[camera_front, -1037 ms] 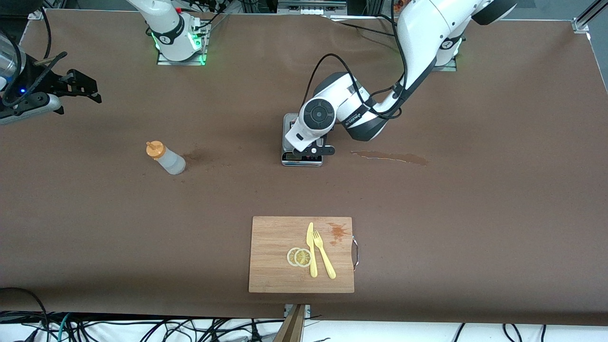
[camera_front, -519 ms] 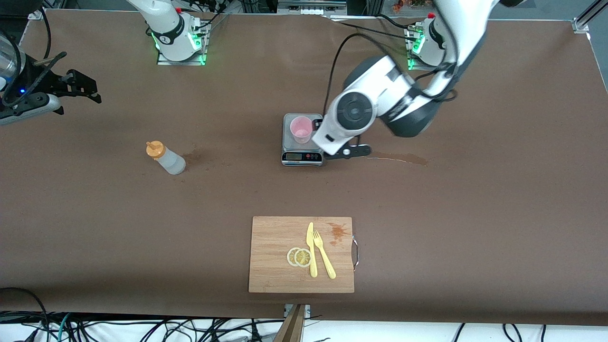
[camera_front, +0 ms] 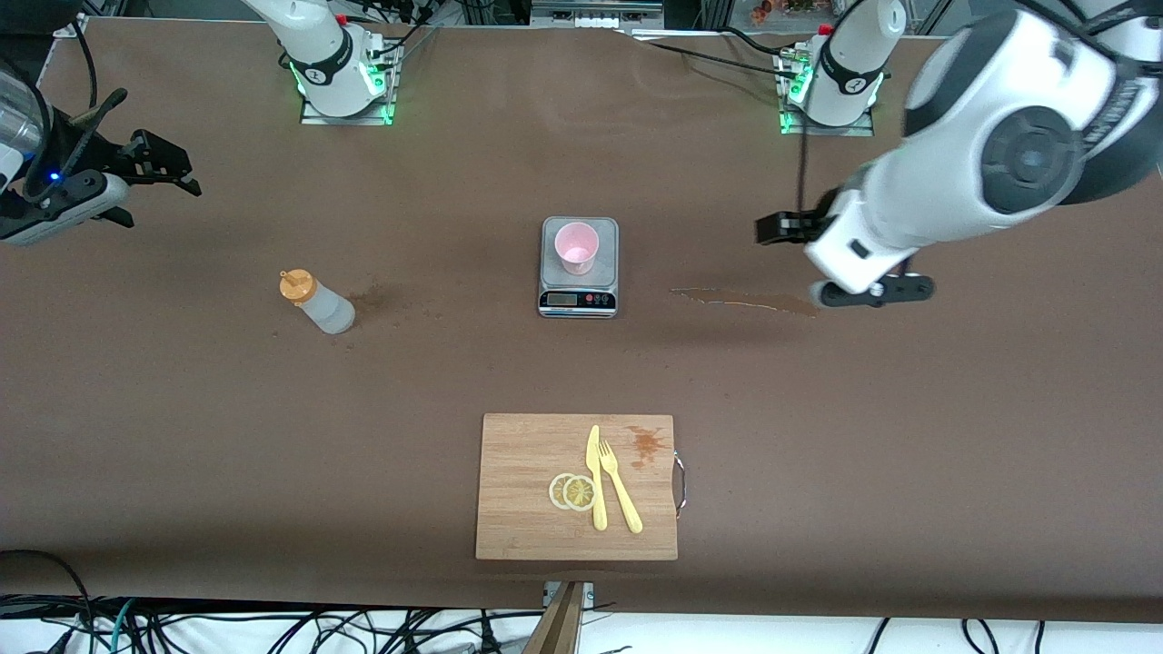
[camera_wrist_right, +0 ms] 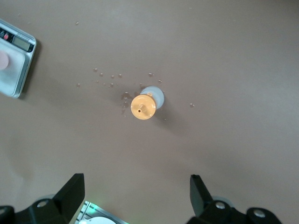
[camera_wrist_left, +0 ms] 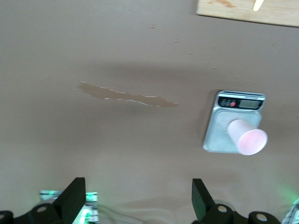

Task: Add sauce to pink cup with both arms
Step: 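Raise the left gripper away while the right gripper reaches the bottle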

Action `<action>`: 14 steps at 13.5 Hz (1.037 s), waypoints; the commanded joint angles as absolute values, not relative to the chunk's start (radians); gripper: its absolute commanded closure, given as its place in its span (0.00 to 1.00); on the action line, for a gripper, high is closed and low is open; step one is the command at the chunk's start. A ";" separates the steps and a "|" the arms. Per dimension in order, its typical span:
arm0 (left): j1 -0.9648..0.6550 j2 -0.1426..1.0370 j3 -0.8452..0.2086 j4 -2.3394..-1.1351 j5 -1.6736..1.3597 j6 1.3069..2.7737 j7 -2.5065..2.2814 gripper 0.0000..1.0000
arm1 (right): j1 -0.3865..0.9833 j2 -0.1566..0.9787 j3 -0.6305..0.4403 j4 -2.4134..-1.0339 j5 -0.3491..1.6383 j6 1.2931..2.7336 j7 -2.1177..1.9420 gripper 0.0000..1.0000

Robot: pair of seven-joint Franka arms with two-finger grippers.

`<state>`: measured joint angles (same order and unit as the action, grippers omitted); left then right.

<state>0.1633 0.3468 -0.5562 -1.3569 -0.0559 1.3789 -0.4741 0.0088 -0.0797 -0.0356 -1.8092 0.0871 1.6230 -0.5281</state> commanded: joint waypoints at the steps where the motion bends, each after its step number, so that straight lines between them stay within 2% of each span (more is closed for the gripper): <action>1: 0.268 0.310 -0.571 -1.379 -0.045 1.356 -0.251 0.00 | -0.014 -0.074 -0.035 -1.832 0.113 1.661 -0.668 0.00; 3: 0.282 0.253 -0.536 -1.397 -0.041 1.364 -0.091 0.00 | -0.041 -0.071 -0.037 -1.873 0.173 1.693 -0.768 0.00; 5: 0.235 0.160 -0.404 -1.472 -0.041 1.409 0.019 0.00 | -0.083 -0.043 -0.037 -1.899 0.239 1.712 -0.885 0.00; 7: 0.161 0.068 -0.303 -1.573 -0.017 1.527 0.112 0.00 | -0.109 -0.032 -0.037 -1.937 0.285 1.745 -0.954 0.00; 9: 0.060 0.014 -0.177 -1.633 -0.031 1.571 0.138 0.00 | -0.135 -0.009 -0.043 -1.998 0.378 1.787 -1.117 0.00; 12: 0.029 0.009 -0.163 -1.644 -0.015 1.562 0.190 0.00 | -0.159 0.011 -0.083 -2.089 0.481 1.841 -1.366 0.00; 14: 0.029 -0.002 -0.112 -1.644 -0.024 1.552 0.193 0.00 | -0.179 0.066 -0.104 -2.103 0.553 1.842 -1.580 0.00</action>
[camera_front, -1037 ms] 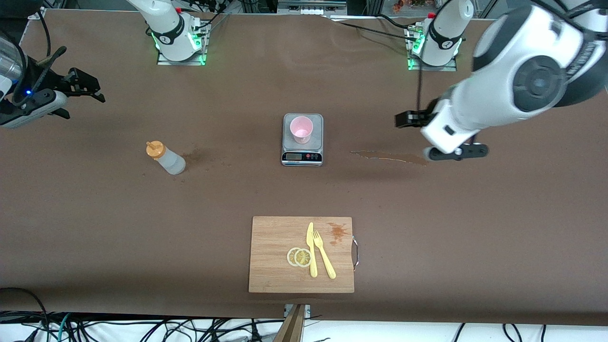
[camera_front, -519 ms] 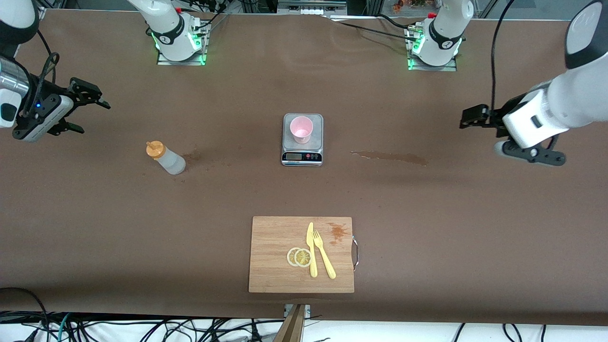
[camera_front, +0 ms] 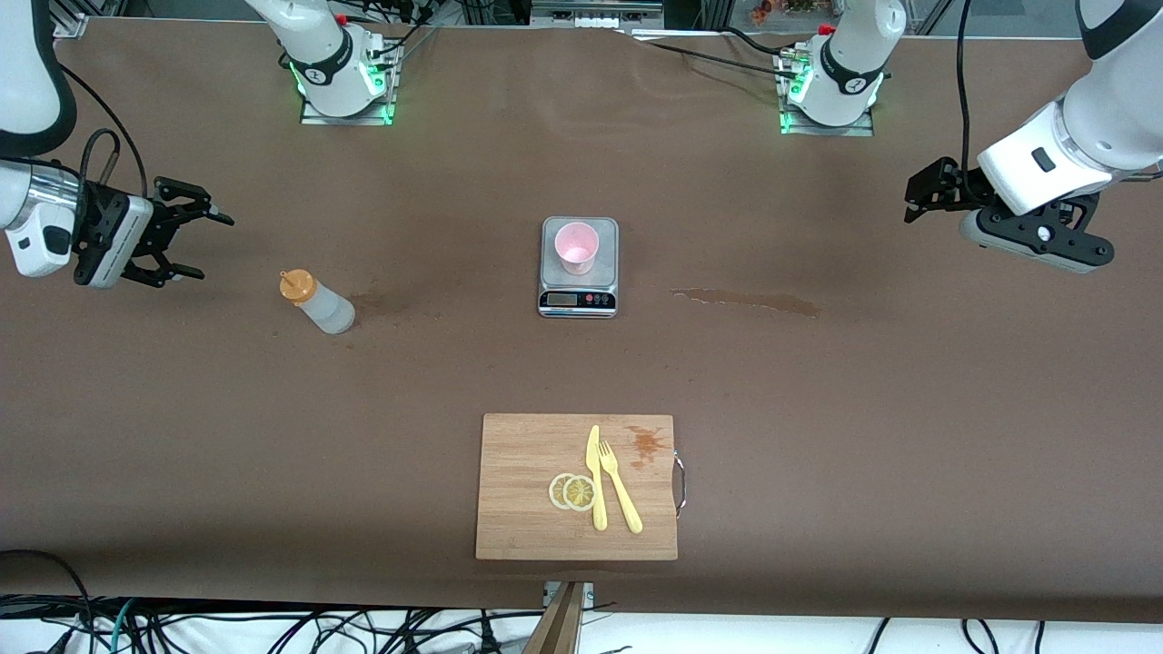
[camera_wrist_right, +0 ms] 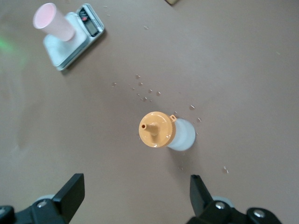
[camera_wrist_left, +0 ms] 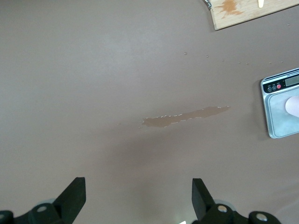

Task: Add sauce to pink cup with both arms
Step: 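Raise the left gripper away while the right gripper reaches the bottle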

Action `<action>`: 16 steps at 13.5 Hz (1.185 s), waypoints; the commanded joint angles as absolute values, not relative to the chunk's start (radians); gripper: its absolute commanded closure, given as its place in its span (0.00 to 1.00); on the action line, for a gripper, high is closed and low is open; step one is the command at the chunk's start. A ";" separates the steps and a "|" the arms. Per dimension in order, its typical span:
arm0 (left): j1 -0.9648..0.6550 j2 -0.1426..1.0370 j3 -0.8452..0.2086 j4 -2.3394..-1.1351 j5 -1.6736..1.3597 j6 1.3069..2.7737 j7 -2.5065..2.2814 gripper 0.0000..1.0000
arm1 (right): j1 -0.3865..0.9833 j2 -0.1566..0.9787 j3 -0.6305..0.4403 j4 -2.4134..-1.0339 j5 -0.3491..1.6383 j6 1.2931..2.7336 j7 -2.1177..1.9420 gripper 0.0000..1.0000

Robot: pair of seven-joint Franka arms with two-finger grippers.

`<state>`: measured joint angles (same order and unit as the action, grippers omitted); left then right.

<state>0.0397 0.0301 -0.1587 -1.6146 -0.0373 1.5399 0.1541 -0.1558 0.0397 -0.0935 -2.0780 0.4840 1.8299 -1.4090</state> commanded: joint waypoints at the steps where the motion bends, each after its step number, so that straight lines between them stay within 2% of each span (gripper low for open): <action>1: 0.029 0.000 -0.112 -1.637 -0.025 1.555 0.186 0.00 | -0.193 0.102 -0.104 -2.106 0.596 1.833 -1.688 0.00; 5: 0.041 -0.002 -0.110 -1.621 -0.018 1.477 0.170 0.00 | -0.222 0.221 -0.106 -2.122 0.716 1.838 -1.965 0.00; 11: 0.040 0.000 -0.120 -1.618 -0.014 1.467 0.132 0.00 | -0.224 0.429 -0.106 -2.074 0.922 1.829 -2.308 0.00; 16: 0.029 0.002 -0.124 -1.611 -0.014 1.468 0.104 0.00 | -0.224 0.512 -0.104 -2.042 0.972 1.829 -2.391 0.00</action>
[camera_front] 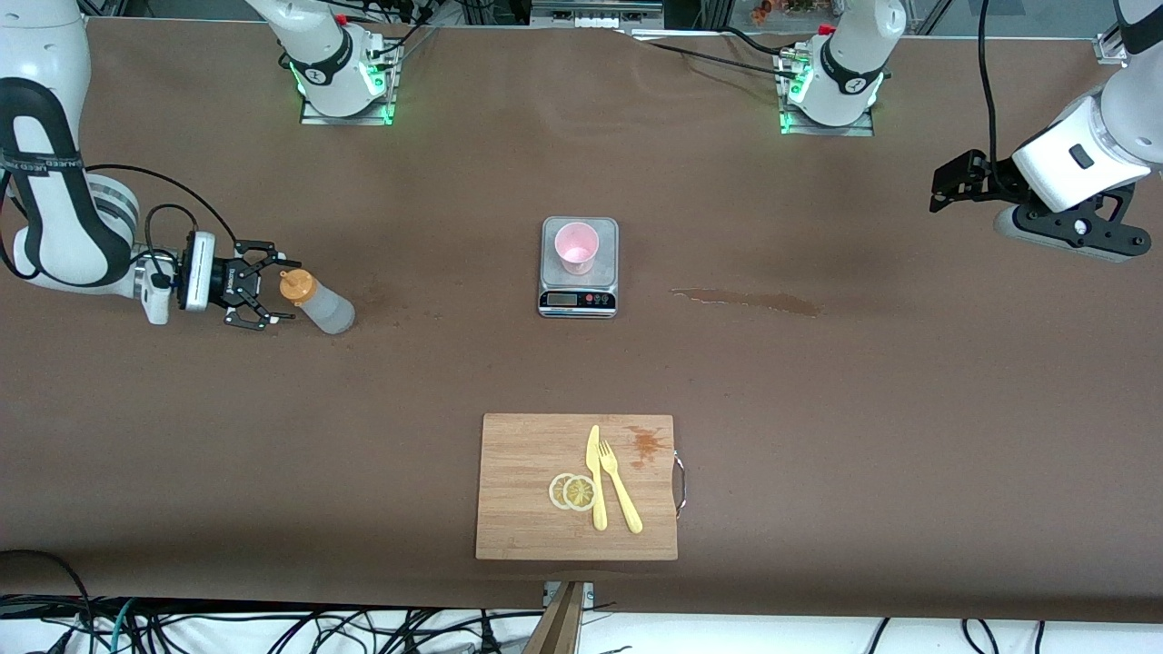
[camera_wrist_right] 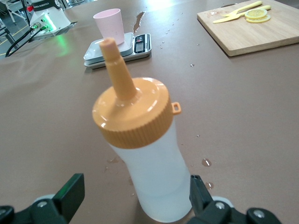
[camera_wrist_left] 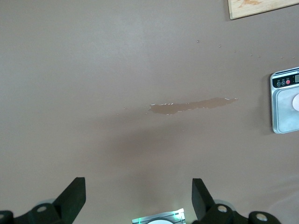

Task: Add sauce to pink cup with both arms
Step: 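Close the right gripper on the white squeeze bottle and lift it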

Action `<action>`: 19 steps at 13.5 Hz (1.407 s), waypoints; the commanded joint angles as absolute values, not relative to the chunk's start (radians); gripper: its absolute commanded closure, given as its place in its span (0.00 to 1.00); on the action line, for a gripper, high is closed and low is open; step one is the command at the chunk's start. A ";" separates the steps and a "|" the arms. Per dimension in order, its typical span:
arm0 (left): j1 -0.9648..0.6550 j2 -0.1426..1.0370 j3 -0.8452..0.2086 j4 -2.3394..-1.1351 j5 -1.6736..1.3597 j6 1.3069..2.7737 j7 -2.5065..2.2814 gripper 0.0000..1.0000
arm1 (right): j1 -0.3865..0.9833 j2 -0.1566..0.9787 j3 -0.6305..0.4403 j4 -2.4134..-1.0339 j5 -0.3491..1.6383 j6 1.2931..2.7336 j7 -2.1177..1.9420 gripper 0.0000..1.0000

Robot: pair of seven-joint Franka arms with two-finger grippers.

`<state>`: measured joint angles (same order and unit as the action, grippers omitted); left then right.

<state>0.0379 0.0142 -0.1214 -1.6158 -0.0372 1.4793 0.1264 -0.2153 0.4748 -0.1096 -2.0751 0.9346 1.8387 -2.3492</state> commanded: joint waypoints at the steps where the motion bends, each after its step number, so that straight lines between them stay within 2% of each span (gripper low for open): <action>1: 0.029 0.000 -0.124 -1.611 -0.014 1.468 0.104 0.00 | -0.222 0.543 -0.104 -2.017 0.983 1.827 -2.411 0.00; 4: 0.029 0.000 -0.133 -1.611 -0.014 1.467 0.106 0.00 | -0.221 0.600 -0.097 -1.948 0.985 1.787 -2.477 0.00; 11: 0.029 0.000 -0.150 -1.609 -0.014 1.466 0.104 0.00 | -0.192 0.643 -0.068 -1.940 1.046 1.769 -2.534 0.00; 13: 0.029 0.000 -0.152 -1.609 -0.014 1.466 0.106 0.00 | -0.192 0.650 -0.067 -1.939 1.046 1.769 -2.543 0.06; 14: 0.029 0.000 -0.150 -1.609 -0.014 1.466 0.106 0.00 | -0.190 0.649 -0.067 -1.939 1.046 1.769 -2.543 0.14; 15: 0.029 0.000 -0.150 -1.609 -0.014 1.466 0.106 0.00 | -0.186 0.649 -0.067 -1.937 1.046 1.769 -2.540 0.29; 17: 0.029 0.000 -0.150 -1.609 -0.014 1.466 0.106 0.00 | -0.183 0.646 -0.066 -1.936 1.045 1.769 -2.523 0.66; 18: 0.029 0.000 -0.150 -1.609 -0.014 1.466 0.104 0.00 | -0.181 0.641 -0.066 -1.922 1.040 1.770 -2.516 0.79; 19: 0.029 0.000 -0.150 -1.609 -0.014 1.466 0.104 0.00 | -0.179 0.635 -0.058 -1.910 1.034 1.778 -2.501 0.84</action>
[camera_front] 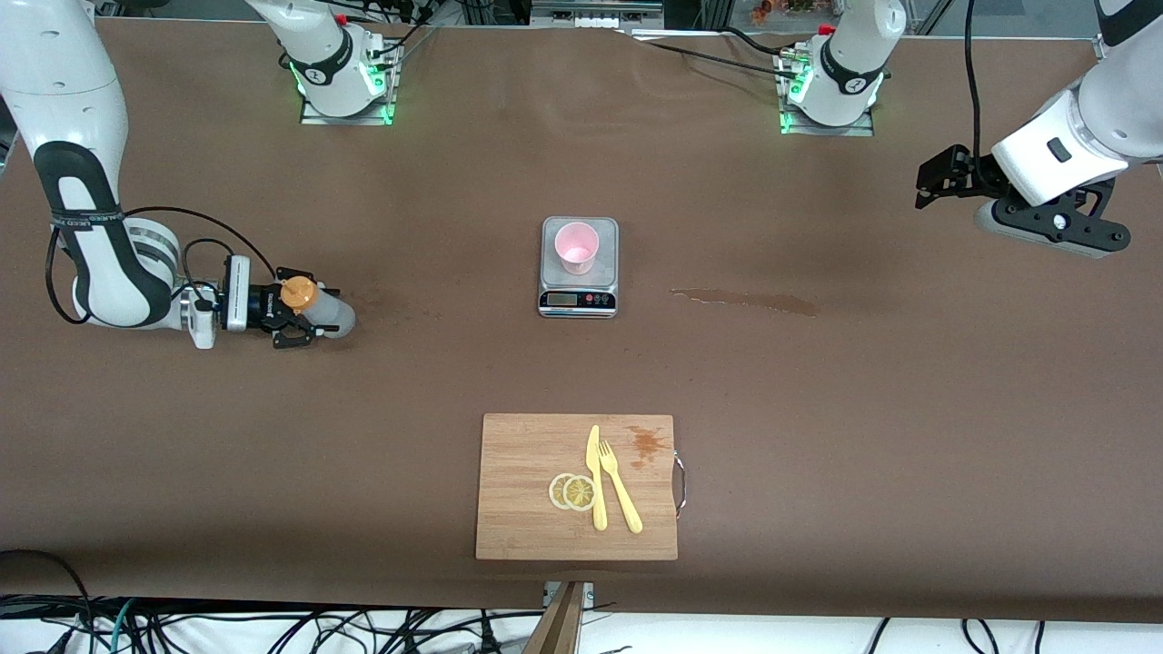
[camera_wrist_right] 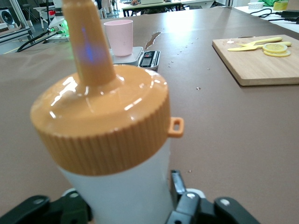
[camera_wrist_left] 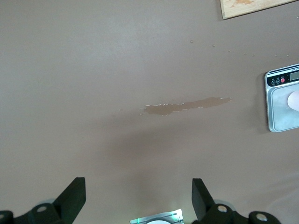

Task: Add sauce to pink cup with both arms
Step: 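Close the right gripper on the white squeeze bottle and lift it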

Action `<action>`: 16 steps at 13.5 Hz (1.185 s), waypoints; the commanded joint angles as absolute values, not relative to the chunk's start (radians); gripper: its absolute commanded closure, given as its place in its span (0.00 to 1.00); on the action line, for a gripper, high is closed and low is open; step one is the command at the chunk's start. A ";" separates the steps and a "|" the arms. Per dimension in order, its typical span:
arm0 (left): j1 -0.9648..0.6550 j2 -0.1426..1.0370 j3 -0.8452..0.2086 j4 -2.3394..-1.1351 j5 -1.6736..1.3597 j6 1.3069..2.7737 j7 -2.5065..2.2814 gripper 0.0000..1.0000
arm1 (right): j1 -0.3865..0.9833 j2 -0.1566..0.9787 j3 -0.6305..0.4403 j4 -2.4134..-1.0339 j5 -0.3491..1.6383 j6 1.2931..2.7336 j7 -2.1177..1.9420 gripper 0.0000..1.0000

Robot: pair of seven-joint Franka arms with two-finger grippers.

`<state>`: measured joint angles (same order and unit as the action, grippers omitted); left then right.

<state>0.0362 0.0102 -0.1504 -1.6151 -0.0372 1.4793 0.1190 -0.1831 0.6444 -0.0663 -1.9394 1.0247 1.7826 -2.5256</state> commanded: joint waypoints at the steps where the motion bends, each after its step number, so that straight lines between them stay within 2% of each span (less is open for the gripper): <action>1: 0.029 0.000 -0.150 -1.609 -0.014 1.465 0.106 0.00 | -0.169 0.609 -0.052 -1.908 1.013 1.792 -2.476 0.87; 4: 0.031 0.000 -0.149 -1.611 -0.014 1.456 0.106 0.00 | -0.086 0.468 -0.054 -1.921 0.907 1.891 -2.323 0.88; 9: 0.072 0.003 -0.133 -1.611 -0.008 1.427 0.126 0.00 | 0.021 0.335 -0.055 -1.922 0.729 1.946 -2.004 0.88; 16: 0.116 0.002 -0.118 -1.605 -0.008 1.465 0.141 0.00 | 0.231 0.264 -0.058 -1.887 0.408 1.994 -1.544 0.88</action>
